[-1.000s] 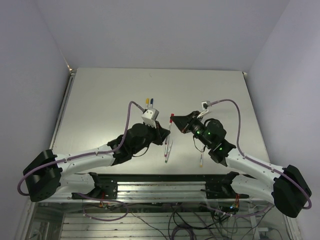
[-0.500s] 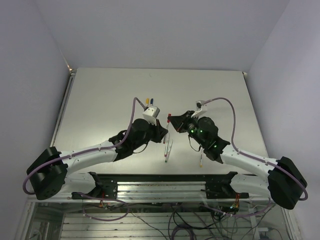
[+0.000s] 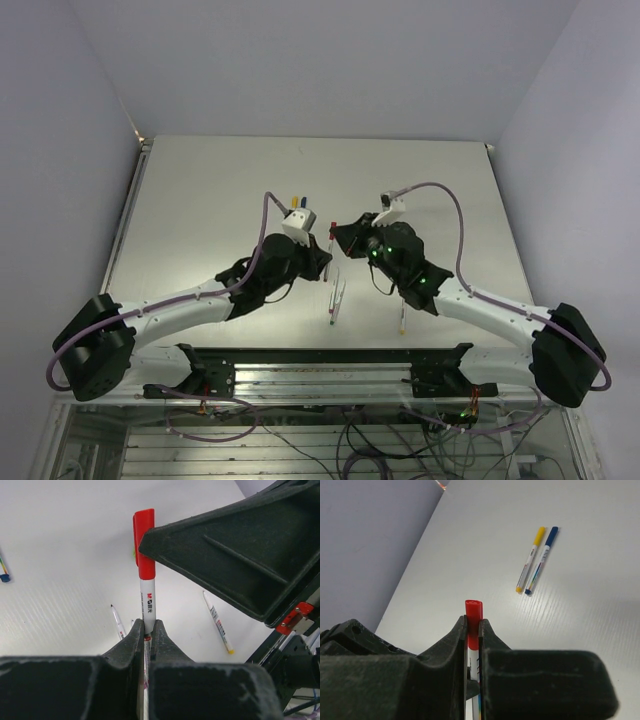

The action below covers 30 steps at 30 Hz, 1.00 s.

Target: Insert the pens into the pen caps

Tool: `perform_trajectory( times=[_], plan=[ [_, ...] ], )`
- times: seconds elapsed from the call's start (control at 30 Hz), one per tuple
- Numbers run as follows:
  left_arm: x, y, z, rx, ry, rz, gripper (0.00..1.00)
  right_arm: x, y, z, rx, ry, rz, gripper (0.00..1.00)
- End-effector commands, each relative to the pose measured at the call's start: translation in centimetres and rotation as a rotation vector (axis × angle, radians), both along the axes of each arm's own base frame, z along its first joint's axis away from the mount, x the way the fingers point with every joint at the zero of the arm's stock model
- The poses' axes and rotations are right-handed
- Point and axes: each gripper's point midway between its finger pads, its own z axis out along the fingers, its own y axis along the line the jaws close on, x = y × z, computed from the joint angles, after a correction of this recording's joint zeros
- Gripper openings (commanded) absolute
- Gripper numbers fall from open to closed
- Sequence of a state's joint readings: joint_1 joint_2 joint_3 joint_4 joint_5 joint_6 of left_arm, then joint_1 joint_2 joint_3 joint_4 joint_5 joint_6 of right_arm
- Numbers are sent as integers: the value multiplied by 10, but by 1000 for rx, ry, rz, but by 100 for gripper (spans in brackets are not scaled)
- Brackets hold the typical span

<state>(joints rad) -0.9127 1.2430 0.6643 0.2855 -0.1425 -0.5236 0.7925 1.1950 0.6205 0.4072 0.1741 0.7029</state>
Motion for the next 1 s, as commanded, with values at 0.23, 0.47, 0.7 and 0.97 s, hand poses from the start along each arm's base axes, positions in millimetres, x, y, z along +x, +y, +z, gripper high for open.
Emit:
perform_trajectory(
  times=[0.23, 0.47, 0.7, 0.97],
  plan=[
    [14, 12, 5, -110, -51, 90, 7, 18, -26, 58, -167, -92, -168, 39],
    [39, 20, -13, -16, -24, 148, 7, 16, -75, 81, -168, -131, -349, 60],
    [106, 29, -40, 114, 68, 213, 7, 4, -103, 52, -219, -48, -421, 61],
    [166, 14, -85, 250, 177, 213, 7, -8, -113, 29, -208, 15, -430, 60]
  ],
)
